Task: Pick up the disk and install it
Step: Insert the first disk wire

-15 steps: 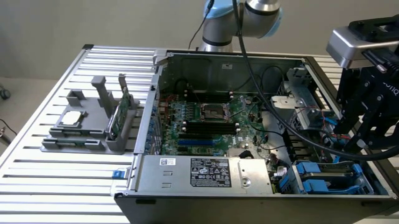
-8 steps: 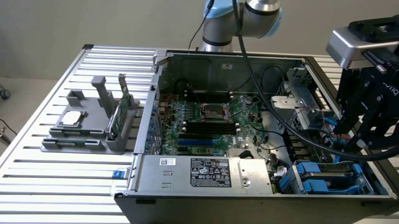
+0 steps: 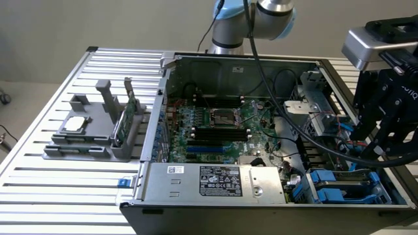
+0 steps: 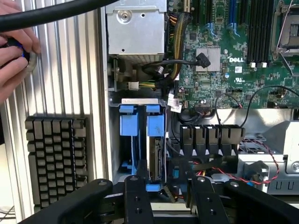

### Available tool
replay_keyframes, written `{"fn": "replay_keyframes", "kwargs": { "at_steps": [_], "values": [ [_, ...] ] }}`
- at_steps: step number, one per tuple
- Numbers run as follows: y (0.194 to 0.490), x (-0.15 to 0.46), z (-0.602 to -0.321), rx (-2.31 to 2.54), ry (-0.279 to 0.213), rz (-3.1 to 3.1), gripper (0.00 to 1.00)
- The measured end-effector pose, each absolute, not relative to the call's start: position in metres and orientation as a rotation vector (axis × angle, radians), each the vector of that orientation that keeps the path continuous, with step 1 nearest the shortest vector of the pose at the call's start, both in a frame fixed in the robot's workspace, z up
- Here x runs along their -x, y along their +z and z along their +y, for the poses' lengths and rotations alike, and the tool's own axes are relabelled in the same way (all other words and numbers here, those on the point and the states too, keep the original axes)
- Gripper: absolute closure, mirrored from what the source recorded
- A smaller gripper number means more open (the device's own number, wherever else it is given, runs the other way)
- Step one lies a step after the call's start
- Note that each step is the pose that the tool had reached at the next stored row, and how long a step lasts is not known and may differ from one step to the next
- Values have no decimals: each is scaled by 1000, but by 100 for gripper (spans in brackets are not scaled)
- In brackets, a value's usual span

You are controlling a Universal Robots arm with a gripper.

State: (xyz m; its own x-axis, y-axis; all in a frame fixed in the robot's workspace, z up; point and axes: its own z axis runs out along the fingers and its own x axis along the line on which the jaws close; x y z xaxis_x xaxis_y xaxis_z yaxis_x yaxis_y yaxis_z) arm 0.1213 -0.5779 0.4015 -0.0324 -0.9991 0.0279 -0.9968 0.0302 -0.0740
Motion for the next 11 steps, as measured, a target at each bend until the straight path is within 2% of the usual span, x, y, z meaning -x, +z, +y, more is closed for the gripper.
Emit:
{"fn": "replay_keyframes", "kwargs": {
  "at_steps": [11],
  "values": [
    [401,-121,-578,1937,-118,2440,59]
  ]
}}
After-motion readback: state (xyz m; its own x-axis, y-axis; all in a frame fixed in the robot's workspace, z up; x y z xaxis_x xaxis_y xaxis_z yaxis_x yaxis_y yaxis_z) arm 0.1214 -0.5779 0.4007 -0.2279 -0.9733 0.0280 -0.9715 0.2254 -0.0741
